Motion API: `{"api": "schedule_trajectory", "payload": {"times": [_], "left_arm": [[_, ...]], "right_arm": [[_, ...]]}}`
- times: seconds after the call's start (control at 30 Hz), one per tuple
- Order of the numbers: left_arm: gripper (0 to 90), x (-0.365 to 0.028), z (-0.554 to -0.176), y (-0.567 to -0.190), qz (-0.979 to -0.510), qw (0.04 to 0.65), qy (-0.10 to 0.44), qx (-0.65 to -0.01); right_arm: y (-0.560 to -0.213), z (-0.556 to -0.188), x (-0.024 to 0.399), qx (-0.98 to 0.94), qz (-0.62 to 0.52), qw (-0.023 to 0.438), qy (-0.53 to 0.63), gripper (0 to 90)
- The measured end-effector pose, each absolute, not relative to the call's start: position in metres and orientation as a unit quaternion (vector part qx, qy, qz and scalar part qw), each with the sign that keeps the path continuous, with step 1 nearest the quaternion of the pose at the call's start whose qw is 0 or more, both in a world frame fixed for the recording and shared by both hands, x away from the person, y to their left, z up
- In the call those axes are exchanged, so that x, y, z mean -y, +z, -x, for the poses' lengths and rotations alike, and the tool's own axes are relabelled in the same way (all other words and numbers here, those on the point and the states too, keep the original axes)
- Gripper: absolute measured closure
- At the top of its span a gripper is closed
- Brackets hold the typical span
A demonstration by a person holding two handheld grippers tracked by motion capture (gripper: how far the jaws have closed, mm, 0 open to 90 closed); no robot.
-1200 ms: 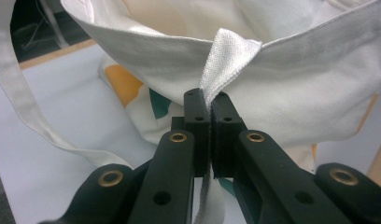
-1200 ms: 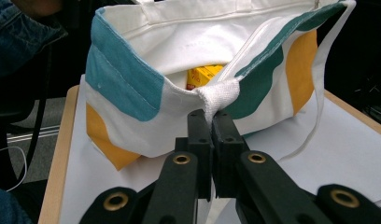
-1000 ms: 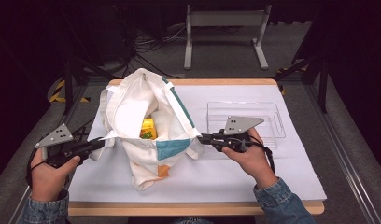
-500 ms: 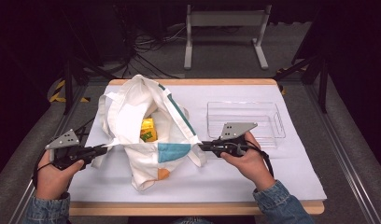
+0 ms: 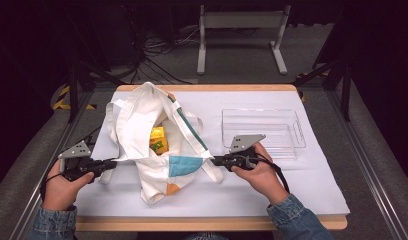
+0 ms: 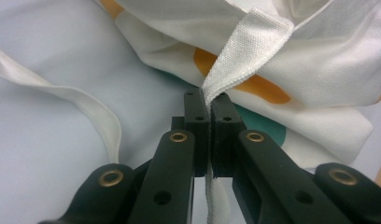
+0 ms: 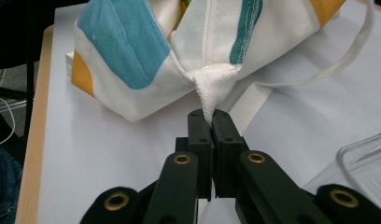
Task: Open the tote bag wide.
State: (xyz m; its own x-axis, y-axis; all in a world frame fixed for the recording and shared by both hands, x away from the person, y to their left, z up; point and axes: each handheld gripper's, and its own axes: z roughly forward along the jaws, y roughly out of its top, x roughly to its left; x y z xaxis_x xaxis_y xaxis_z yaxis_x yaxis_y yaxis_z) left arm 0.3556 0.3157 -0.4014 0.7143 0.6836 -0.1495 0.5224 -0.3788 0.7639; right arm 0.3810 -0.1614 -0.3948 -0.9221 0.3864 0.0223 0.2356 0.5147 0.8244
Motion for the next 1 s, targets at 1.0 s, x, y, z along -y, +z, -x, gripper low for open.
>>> {"api": "schedule_trajectory", "payload": {"times": [1.0], "left_arm": [[82.1, -0.313, -0.362, -0.416, -0.829, 0.408, 0.063, -0.377]], "right_arm": [[-0.418, -0.385, 0.157, -0.883, -0.196, 0.054, 0.422, 86.5]]}}
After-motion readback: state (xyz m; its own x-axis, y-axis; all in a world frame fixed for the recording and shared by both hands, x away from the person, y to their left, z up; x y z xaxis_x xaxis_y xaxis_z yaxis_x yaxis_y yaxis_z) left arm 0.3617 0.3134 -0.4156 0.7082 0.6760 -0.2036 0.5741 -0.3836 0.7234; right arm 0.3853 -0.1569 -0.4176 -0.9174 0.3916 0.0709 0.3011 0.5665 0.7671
